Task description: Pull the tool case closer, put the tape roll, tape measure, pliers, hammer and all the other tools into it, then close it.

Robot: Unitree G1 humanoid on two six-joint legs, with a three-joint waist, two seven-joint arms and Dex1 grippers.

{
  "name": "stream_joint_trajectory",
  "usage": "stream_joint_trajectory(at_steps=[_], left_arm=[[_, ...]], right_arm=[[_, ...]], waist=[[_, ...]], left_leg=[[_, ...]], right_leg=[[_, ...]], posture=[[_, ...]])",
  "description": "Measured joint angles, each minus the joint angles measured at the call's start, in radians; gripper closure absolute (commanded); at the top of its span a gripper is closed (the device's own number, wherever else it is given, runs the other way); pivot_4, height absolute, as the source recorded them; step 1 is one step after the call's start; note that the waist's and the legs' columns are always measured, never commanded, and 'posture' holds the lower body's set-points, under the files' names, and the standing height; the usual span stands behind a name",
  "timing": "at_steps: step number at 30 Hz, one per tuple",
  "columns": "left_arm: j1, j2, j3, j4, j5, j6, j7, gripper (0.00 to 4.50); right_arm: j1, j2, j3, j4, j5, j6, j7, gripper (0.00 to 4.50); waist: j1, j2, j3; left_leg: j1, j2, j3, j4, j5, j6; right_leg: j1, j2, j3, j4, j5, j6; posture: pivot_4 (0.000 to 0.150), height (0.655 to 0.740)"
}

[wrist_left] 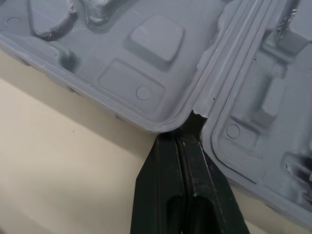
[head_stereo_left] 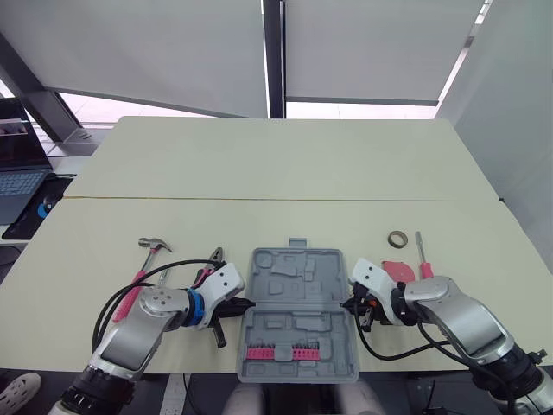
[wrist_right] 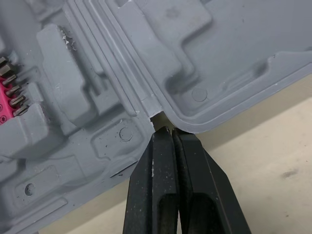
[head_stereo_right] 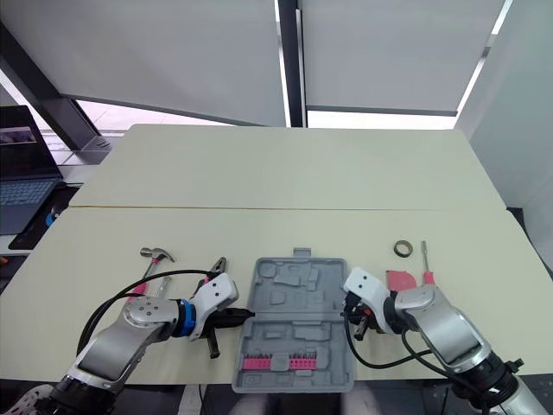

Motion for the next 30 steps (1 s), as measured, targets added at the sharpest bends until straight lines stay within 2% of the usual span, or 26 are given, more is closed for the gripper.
stream_joint_trajectory(at_steps=[30], left_arm=[[0.082,0.041,0.011,-0.078,-0.048,0.030,0.005,4.50]], right_arm=[[0.035,-0.057,0.035,-0.050,0.093,0.013,-0.030,4.44]], waist=[[0.001,0.000,0.000]], left_leg=[[0.000,0.000,0.000,0.000,0.000,0.000]], right_leg=[[0.001,0.000,0.000,-0.001,0.000,0.000]], posture=[[0.150,0.7400]])
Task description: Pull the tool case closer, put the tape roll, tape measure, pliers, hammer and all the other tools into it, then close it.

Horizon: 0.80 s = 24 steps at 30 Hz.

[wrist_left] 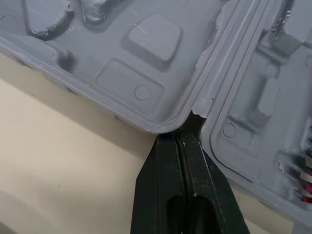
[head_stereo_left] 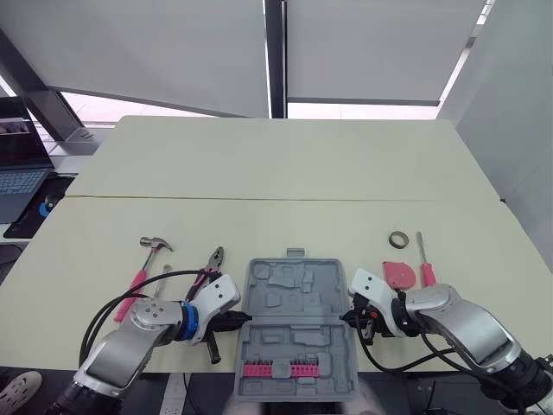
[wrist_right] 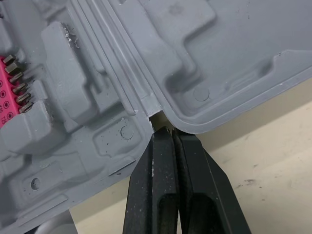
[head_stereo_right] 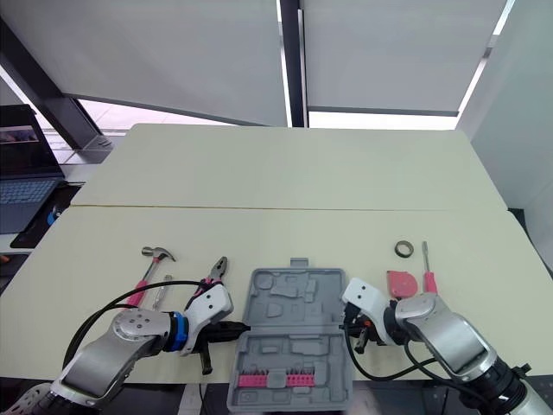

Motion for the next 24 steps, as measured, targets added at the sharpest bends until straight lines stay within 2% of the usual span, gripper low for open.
stream_joint_trajectory(at_steps=[16,24], left_arm=[[-0.001,0.017,0.001,0.000,-0.008,-0.010,0.014,4.50],[0.012,0.081,0.136,0.011,-0.061,-0.067,-0.013,4.50]], right_arm=[[0.008,-0.013,-0.007,0.005,0.033,-0.001,-0.034,4.44],[0.088,-0.114,-0.176,0.013,0.058,-0.065,-0.046,4.44]], waist=[[0.000,0.000,0.000],[0.001,0.000,0.000]], left_leg=[[0.000,0.000,0.000,0.000,0.000,0.000],[0.000,0.000,0.000,0.000,0.000,0.000]], right_leg=[[0.000,0.000,0.000,0.000,0.000,0.000],[0.000,0.000,0.000,0.000,0.000,0.000]], posture=[[0.150,0.7400],[0.150,0.7400]])
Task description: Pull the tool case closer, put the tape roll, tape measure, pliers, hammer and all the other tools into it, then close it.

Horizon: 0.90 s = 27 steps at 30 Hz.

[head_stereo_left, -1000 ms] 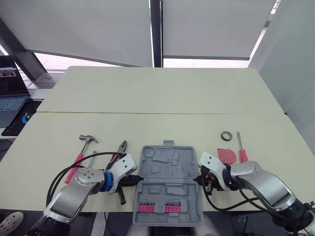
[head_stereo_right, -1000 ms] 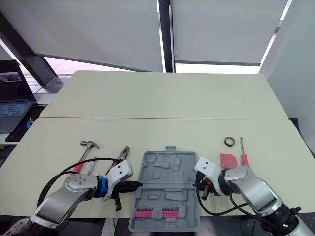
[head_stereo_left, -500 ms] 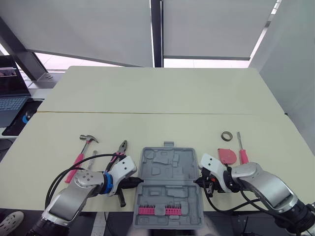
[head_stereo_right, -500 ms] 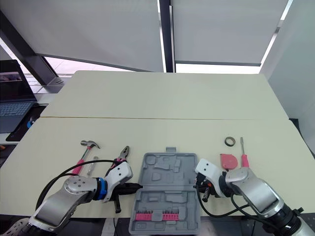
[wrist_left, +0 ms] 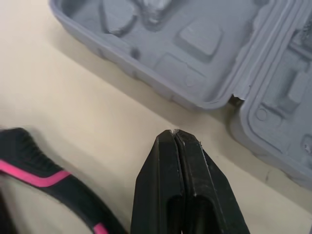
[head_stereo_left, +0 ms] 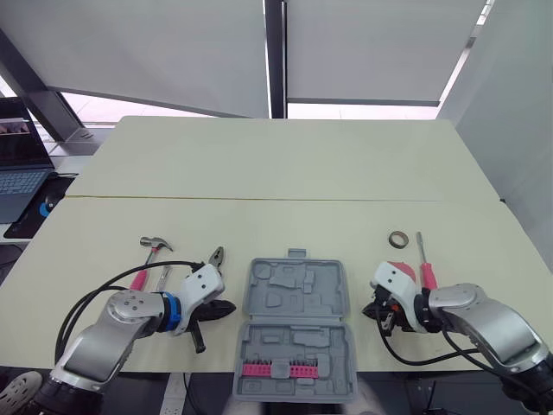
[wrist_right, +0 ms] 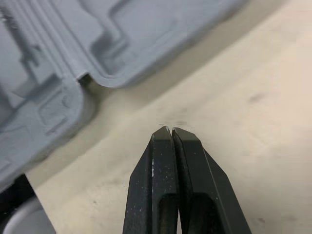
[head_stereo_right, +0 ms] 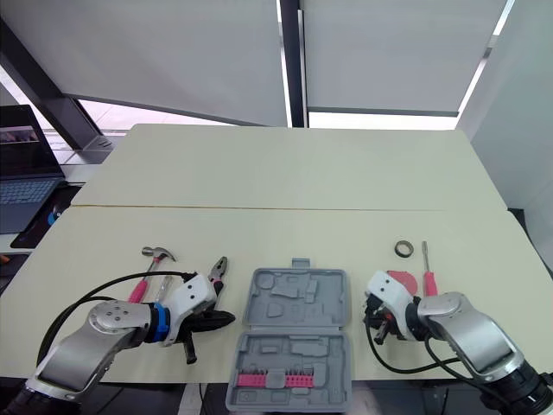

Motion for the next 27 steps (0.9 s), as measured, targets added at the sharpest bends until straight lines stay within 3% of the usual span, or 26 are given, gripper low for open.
stream_joint_trajectory(at_steps=[7,10,12,16,22,27], left_arm=[[0.069,-0.014,0.379,0.050,-0.179,-0.116,-0.033,4.50],[0.103,-0.012,0.517,0.189,-0.192,-0.165,-0.029,3.92],[0.125,-0.012,0.588,0.267,-0.202,-0.184,-0.031,3.29],[0.200,-0.009,0.707,0.406,-0.208,-0.233,-0.040,1.99],[0.313,0.017,0.777,0.546,-0.208,-0.283,-0.094,0.08],[0.369,0.017,0.778,0.600,-0.207,-0.319,-0.122,0.00]], right_arm=[[0.109,-0.050,-0.286,0.001,0.011,-0.261,0.010,4.44],[0.137,-0.049,-0.434,0.061,0.014,-0.331,-0.012,4.50],[0.171,-0.055,-0.496,0.092,0.009,-0.382,-0.009,4.50],[0.242,-0.057,-0.565,0.146,0.010,-0.442,0.021,3.61],[0.351,-0.125,-0.639,0.225,0.017,-0.517,0.124,2.25],[0.447,-0.178,-0.641,0.247,0.016,-0.569,0.223,0.96]], waist=[[-0.001,0.000,0.000],[-0.001,0.000,0.000],[0.000,0.000,0.000],[0.000,0.000,0.000],[-0.001,0.000,0.000],[0.000,-0.001,0.000]], left_leg=[[0.001,0.000,0.001,0.000,0.000,0.000],[0.001,0.000,0.001,0.000,0.000,0.000],[0.001,0.000,0.001,0.000,0.000,0.000],[0.001,0.000,0.002,-0.001,0.000,0.000],[0.002,0.000,0.002,-0.001,0.000,0.000],[0.003,0.001,0.002,-0.001,0.000,0.000]], right_leg=[[0.001,0.000,0.000,0.000,0.000,0.000],[0.001,0.000,0.000,0.000,0.000,0.000],[0.001,0.000,0.000,0.000,0.000,0.000],[0.001,0.000,0.001,-0.001,0.000,0.000],[0.002,0.000,0.001,0.000,0.000,0.000],[0.002,0.000,0.000,0.000,0.000,0.000]], posture=[[0.150,0.7400],[0.150,0.7400],[0.150,0.7400],[0.150,0.7400],[0.150,0.7400],[0.150,0.7400]])
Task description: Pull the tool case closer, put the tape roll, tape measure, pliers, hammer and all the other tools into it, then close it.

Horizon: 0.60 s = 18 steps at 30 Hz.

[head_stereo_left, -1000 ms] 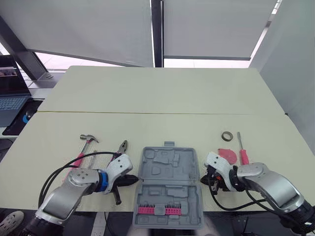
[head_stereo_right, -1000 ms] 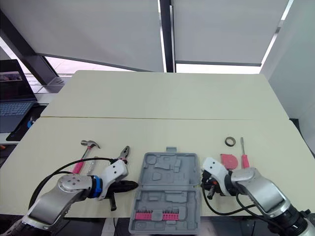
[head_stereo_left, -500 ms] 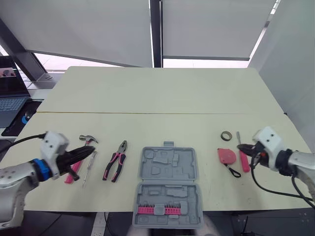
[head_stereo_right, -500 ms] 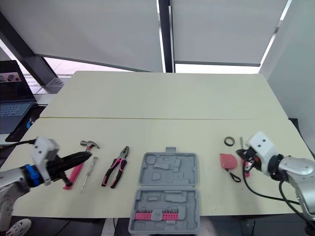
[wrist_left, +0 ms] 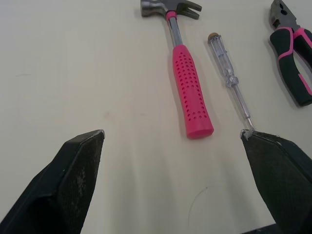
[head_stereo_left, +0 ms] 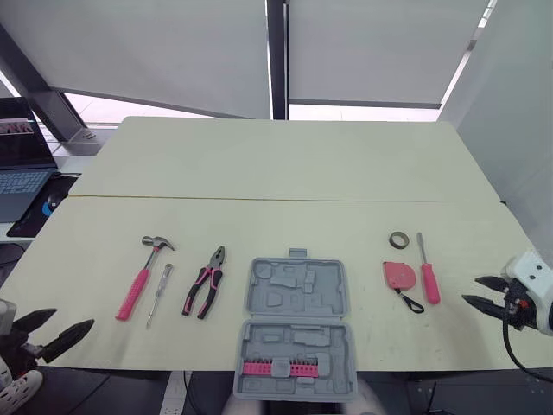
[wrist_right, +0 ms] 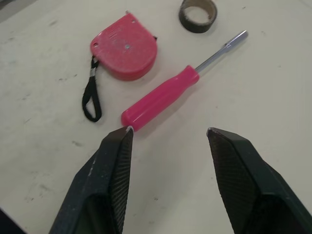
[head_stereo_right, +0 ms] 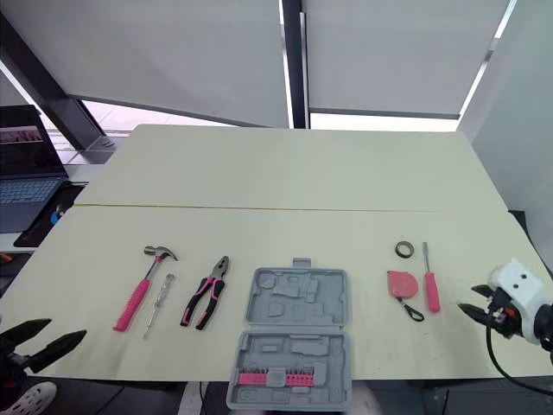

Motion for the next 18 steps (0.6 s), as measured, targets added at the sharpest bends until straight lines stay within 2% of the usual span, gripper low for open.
stream_joint_trajectory(at_steps=[2,3,12,18], left_arm=[[0.015,0.000,0.000,0.004,0.000,-0.012,0.001,0.00],[0.018,0.000,0.000,0.004,0.000,-0.014,0.002,0.00],[0.035,-0.003,0.005,-0.024,-0.012,-0.014,0.024,0.00],[0.017,-0.002,0.006,-0.179,-0.046,0.025,0.024,0.00]], right_arm=[[0.016,-0.005,0.000,0.004,0.000,-0.013,0.019,0.20],[0.016,-0.005,0.000,0.007,0.000,-0.017,0.021,0.03],[-0.044,-0.018,0.002,0.093,-0.040,-0.096,0.012,0.03],[-0.119,-0.016,0.016,0.107,-0.041,-0.092,-0.008,0.03]], waist=[[0.000,0.000,0.000],[0.000,0.000,0.000],[0.000,0.000,0.000],[0.001,0.000,0.000]], left_leg=[[0.000,0.000,0.000,0.000,0.000,0.000],[0.000,0.000,0.000,0.000,0.000,0.000],[0.000,0.000,0.000,0.000,0.000,0.000],[0.000,0.000,0.000,0.000,0.000,0.000]], right_leg=[[0.000,0.000,0.000,0.000,0.000,0.000],[0.000,0.000,0.000,0.000,0.000,0.000],[0.000,0.000,0.000,0.000,0.000,0.000],[0.000,0.000,0.001,0.000,0.000,0.000]], posture=[[0.150,0.7400],[0.150,0.7400],[0.150,0.7400],[0.150,0.7400]])
